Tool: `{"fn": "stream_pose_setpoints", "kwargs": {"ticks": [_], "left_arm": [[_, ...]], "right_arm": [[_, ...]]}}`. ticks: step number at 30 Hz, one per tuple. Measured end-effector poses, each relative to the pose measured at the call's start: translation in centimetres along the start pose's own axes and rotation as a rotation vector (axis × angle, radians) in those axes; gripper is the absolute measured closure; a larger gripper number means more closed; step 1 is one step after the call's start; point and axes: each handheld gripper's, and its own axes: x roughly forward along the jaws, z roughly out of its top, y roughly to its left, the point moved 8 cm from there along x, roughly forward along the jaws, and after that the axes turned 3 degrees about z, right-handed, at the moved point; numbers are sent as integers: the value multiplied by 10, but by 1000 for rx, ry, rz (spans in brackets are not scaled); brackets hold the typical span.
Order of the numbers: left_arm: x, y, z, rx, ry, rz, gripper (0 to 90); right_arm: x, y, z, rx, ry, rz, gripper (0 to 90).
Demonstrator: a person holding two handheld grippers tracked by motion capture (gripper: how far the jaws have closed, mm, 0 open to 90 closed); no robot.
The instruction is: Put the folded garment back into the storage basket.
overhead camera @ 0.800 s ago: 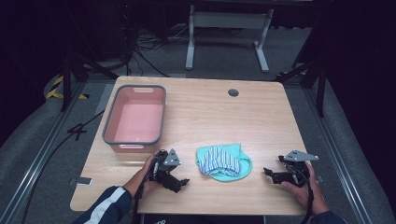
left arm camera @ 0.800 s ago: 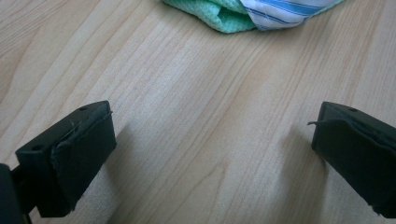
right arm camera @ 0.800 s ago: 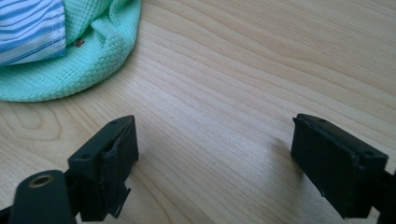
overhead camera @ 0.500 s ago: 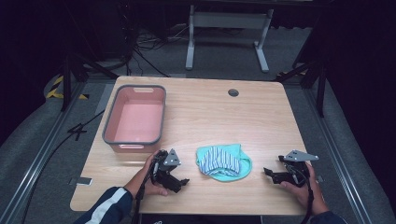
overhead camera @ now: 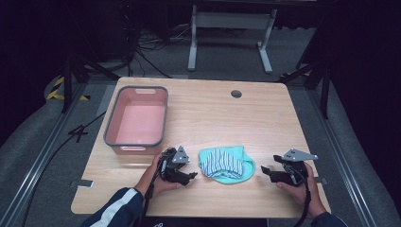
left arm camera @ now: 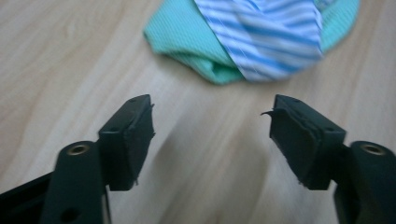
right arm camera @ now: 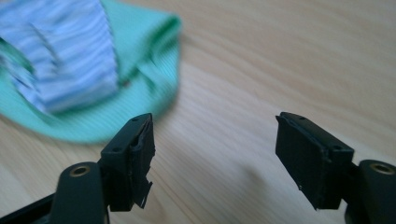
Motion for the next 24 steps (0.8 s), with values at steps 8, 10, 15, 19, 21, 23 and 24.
{"fn": "stream_pose_setpoints", "kwargs": {"ticks": [8, 10, 15, 19, 21, 23, 24], "left_arm": [[20, 12, 27, -83, -55, 27, 343], [26, 11, 30, -94, -53, 13, 331], [38, 8, 32, -78, -41, 18, 308], [44, 7, 28, -111, -23, -6, 261], [45, 7, 28, -104, -28, -4, 249], [45, 7, 28, -102, -31, 5, 244], [45, 7, 28, -101, -34, 11, 244]], "right_arm": [[28, 31, 31, -80, 32, 52, 376], [36, 32, 35, -87, 42, 55, 389], [51, 29, 38, -63, 69, 57, 406], [63, 33, 35, -62, 99, 63, 384], [67, 35, 32, -56, 115, 71, 378], [67, 35, 30, -34, 109, 81, 377], [67, 35, 30, -30, 107, 83, 376]]}}
